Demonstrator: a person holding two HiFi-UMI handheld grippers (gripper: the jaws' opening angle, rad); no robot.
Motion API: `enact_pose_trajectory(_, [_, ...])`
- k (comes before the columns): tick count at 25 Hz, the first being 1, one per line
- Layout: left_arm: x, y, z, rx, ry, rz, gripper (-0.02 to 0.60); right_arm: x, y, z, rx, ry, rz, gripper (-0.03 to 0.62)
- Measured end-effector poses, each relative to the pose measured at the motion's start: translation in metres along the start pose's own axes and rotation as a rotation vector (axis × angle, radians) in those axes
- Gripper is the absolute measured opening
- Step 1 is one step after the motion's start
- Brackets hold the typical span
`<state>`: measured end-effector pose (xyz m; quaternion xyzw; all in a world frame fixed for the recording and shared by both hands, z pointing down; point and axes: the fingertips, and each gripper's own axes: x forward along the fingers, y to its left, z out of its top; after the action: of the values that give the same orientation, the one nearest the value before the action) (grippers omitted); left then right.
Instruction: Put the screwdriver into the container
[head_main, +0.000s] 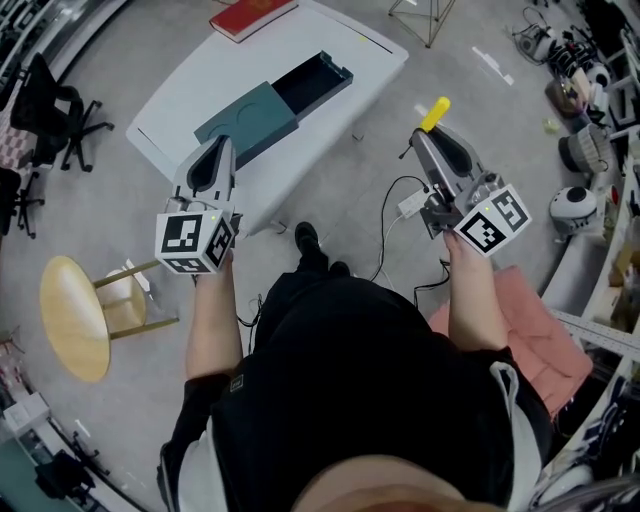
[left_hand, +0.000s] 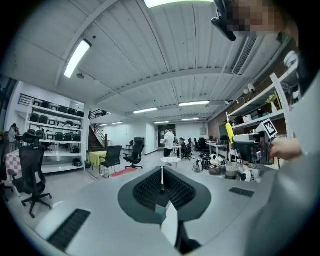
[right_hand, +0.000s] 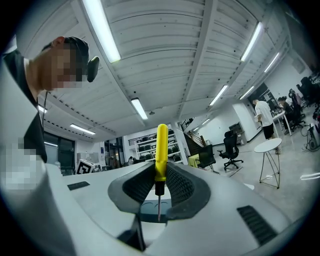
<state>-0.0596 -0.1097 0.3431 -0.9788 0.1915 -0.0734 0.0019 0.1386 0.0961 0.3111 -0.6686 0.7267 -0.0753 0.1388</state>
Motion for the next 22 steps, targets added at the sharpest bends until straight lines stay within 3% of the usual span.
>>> enact_pose_trajectory(11, [0.053,0.105,-0.01,-0.048,-0.016,0.053,0.023,0.123,-0.032,-0.002,-0.034,0.073,0.019,0.086])
enact_pose_trajectory(22, [0.072,0.124,-0.025,-0.121,-0.035,0.034,0.023,0.195,-0.029,-0.01,-0.06,0.142,0.089,0.086])
